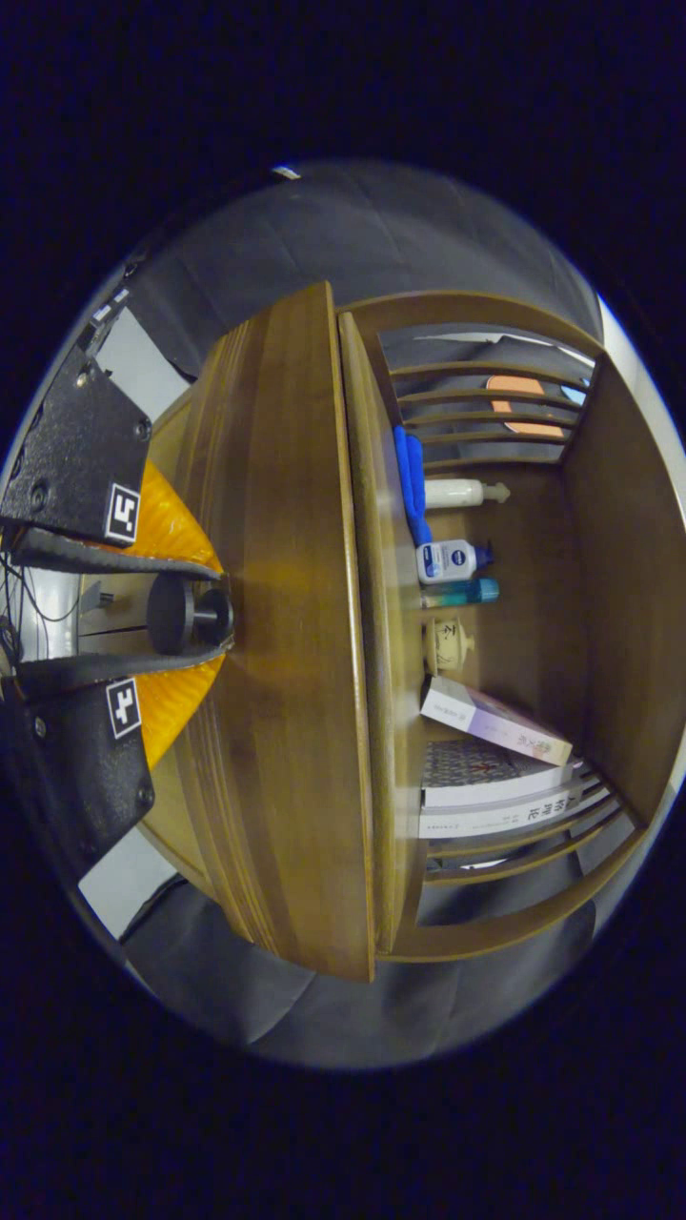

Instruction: Pull open the drawer, take out the items inside it, and place them on the countertop above the cabinet.

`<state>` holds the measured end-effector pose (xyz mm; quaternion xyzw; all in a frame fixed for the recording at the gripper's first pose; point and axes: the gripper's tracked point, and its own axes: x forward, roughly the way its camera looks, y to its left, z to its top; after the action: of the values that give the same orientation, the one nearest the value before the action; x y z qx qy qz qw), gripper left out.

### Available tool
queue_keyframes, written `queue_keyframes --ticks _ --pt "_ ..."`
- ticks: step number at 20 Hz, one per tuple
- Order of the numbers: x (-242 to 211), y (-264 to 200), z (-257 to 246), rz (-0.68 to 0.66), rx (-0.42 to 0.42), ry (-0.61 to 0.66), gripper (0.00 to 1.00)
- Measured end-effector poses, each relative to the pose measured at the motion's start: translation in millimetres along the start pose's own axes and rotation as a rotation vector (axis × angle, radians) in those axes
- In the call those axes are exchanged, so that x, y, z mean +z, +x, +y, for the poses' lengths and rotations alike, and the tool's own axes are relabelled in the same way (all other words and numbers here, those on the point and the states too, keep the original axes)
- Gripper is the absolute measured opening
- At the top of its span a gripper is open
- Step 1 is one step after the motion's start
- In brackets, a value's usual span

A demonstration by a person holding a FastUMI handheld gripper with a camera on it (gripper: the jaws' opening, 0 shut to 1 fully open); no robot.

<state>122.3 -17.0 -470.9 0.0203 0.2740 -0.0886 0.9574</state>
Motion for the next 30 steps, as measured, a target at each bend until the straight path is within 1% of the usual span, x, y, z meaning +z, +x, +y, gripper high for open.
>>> queue_keyframes --ticks 5,15,16,24,28,30 --pt "-13.2 -29.5 -0.2 0.008 0.007 -0.016 0.39" --pt "-44.4 -92.3 0.9 0.023 0.056 -0.063 0.39" --pt "-49.5 -95.1 -1.0 0.04 0.054 -0.071 0.39" --pt "-70.6 -141.6 -2.0 0.063 0.083 -0.079 0.38" --pt "-76.8 -150.4 1.5 0.119 0.114 -0.073 0.38" --pt "-75.4 -158.4 -2.2 0.16 0.113 -0.067 0.43"
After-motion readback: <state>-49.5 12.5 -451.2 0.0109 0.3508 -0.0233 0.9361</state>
